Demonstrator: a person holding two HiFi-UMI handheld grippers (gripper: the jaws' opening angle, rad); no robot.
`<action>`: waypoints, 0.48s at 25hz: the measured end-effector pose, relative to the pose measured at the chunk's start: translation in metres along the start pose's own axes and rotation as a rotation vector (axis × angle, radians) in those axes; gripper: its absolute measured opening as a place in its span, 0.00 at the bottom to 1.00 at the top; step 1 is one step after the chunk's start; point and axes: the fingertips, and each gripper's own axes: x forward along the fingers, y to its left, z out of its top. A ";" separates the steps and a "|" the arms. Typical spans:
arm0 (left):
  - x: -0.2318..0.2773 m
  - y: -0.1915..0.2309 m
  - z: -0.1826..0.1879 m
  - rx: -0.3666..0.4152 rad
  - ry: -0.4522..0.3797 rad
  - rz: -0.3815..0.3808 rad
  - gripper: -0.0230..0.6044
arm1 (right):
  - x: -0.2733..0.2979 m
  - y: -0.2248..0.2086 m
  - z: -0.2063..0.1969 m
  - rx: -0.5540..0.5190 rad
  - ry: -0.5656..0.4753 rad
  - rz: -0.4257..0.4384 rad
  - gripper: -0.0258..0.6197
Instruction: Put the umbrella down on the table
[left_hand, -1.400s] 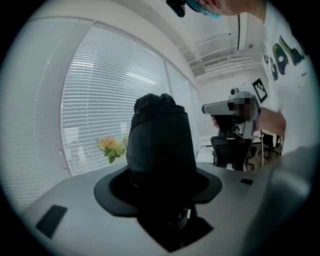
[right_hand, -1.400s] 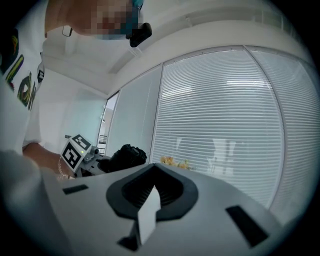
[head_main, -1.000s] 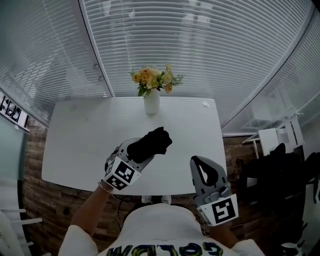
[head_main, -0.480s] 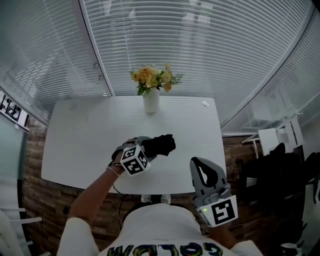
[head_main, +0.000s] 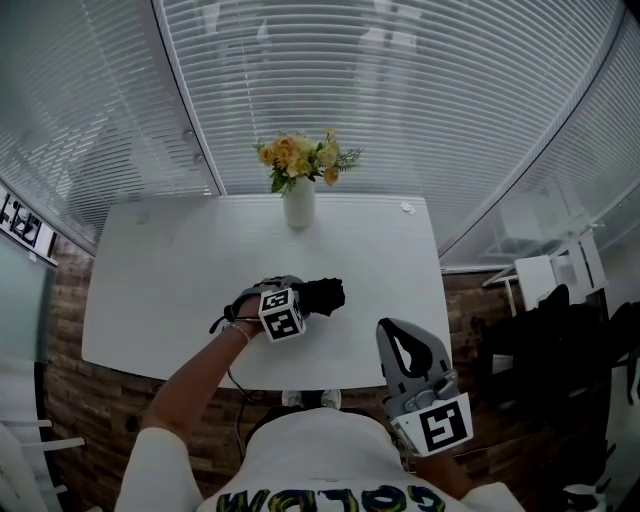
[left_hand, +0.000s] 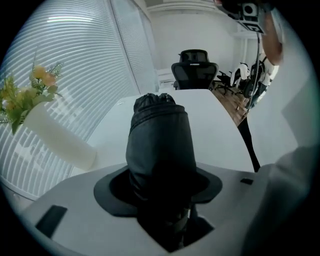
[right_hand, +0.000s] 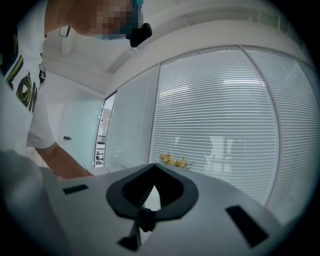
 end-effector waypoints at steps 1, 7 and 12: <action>0.003 -0.001 -0.001 0.005 0.008 -0.005 0.46 | 0.000 0.000 -0.001 0.004 0.001 0.003 0.05; 0.021 -0.004 -0.008 0.040 0.064 -0.028 0.46 | 0.003 0.004 -0.004 0.023 0.005 0.008 0.05; 0.033 -0.011 -0.015 0.049 0.101 -0.059 0.47 | 0.003 0.001 -0.004 0.016 0.009 -0.002 0.05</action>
